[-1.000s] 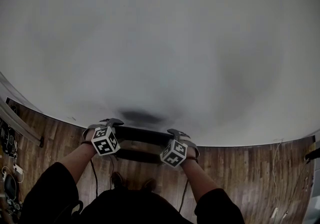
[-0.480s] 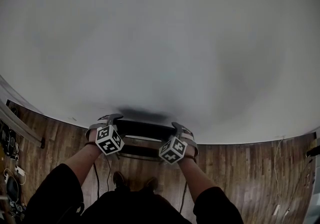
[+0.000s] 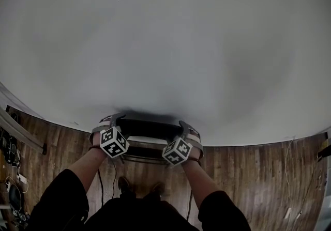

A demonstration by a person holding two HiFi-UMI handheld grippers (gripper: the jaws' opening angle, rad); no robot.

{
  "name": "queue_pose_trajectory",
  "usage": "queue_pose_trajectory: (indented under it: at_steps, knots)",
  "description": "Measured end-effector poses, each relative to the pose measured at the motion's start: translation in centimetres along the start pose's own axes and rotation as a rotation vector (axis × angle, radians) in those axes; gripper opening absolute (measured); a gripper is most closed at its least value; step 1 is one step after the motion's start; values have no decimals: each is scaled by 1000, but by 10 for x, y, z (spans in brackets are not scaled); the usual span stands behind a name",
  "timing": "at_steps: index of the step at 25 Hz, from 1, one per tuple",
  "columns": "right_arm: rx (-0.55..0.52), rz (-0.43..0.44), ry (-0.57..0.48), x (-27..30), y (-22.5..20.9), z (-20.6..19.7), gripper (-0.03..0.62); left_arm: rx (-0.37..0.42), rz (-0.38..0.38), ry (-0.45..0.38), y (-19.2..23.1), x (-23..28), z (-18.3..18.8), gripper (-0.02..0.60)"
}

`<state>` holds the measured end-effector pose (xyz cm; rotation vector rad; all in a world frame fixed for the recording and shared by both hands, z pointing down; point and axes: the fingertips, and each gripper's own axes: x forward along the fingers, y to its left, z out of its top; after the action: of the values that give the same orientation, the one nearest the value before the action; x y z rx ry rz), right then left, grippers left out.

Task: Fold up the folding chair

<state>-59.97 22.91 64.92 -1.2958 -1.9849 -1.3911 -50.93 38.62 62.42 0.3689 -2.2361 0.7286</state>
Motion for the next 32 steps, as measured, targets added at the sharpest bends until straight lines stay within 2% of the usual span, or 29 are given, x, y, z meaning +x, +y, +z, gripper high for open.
queue_pose_trajectory:
  at_steps: [17,32]
  knots:
    - [47,-90,11,20,-23,6,394,-25,97,23,26,17,2,308]
    - [79,-201,10,25,-34,5,413,-29,172,35,36,23,5,314]
